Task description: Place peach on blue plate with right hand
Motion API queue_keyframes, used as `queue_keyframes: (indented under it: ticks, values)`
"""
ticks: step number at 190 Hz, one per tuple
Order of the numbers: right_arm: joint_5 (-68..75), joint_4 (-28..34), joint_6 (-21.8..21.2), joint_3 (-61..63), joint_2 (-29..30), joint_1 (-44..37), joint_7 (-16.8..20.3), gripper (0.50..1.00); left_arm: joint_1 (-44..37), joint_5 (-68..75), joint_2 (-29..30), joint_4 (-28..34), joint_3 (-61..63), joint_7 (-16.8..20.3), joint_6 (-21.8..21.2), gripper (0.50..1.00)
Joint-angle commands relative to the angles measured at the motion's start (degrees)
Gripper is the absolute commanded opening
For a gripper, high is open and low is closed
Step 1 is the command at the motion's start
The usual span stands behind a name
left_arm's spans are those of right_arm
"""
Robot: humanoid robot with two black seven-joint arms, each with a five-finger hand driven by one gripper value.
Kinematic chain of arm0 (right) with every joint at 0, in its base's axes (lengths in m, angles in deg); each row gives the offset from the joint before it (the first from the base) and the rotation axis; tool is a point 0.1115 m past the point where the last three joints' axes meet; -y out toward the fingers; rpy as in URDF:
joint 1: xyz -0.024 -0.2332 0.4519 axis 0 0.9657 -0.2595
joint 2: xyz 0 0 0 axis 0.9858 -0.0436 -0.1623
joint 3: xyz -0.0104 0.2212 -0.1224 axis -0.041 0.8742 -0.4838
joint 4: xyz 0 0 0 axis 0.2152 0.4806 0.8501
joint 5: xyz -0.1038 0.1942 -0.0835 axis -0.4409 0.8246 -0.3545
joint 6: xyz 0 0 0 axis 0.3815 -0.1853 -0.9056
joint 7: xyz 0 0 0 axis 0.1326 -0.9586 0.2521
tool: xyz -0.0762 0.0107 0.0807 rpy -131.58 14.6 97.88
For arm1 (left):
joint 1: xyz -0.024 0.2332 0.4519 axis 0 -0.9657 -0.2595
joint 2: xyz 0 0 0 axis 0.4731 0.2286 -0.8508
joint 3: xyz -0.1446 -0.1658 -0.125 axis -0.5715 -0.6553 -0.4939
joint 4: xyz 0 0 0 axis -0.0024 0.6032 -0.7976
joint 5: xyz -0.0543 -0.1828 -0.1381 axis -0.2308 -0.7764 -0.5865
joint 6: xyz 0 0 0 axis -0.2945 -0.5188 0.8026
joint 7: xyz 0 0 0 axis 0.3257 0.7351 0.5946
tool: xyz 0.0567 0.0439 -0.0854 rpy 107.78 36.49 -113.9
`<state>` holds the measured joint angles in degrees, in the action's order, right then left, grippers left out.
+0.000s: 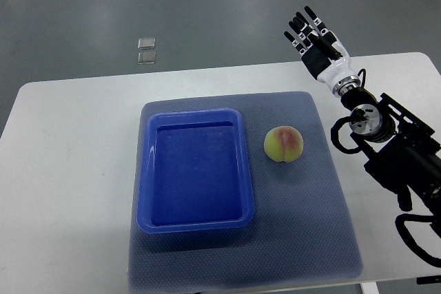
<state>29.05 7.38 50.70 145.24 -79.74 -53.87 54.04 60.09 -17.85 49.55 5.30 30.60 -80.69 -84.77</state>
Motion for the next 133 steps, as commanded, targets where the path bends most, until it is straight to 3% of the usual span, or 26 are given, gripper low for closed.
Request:
queue_keyframes:
  ticks: [1, 36, 37, 50, 51, 66, 98, 108, 109, 133]
  values:
    - [-1.45, 0.97, -0.10, -3.02, -1.42, -0.54, -0.01, 0.932, 0.00, 0.00, 0.00, -0.05, 0.03, -0.01, 0.02, 1.000]
    - [-11.90, 6.16, -1.50, -13.12, -6.96, -3.52, 0.08, 0.932, 0.00, 0.00, 0.00, -0.13, 0.03, 0.08, 0.02, 1.000]
    - [-15.65, 8.51, -2.11, -15.99, -9.22, -5.00, 0.17, 0.932, 0.09, 0.00, 0.00, -0.13, 0.03, 0.08, 0.10, 1.000]
    - [-18.58, 9.94, -2.47, -18.04, -10.65, -5.90, 0.17, 0.932, 0.00, 0.00, 0.00, -0.13, 0.03, 0.08, 0.10, 1.000]
    - [-23.46, 12.02, -2.90, -21.35, -13.09, -7.73, 0.17, 0.932, 0.09, 0.00, 0.00, -0.13, 0.03, 0.08, 0.10, 1.000]
    - [-30.27, 15.65, -4.40, -25.95, -16.54, -10.91, 0.61, 0.932, 0.09, 0.00, 0.00, -0.05, 0.03, 0.08, 0.10, 1.000]
    - [-40.64, 22.85, -12.31, -36.41, -23.74, -19.34, 7.02, 0.932, 0.09, 0.00, 0.00, 0.04, 0.03, 0.08, 0.10, 1.000]
    - [-40.64, 22.86, -12.31, -36.41, -23.75, -19.35, 7.02, 0.932, 0.09, 0.00, 0.00, 0.04, 0.03, 0.08, 0.10, 1.000]
    - [-41.25, 24.68, -13.88, -40.50, -25.40, -23.35, 9.55, 0.932, 0.09, 0.00, 0.00, -0.04, 0.03, 0.08, 0.10, 1.000]
    - [-41.44, 26.81, -15.48, -54.42, -27.17, -33.66, 16.07, 0.932, 0.09, 0.00, 0.00, -0.13, 0.03, 0.08, 0.19, 1.000]
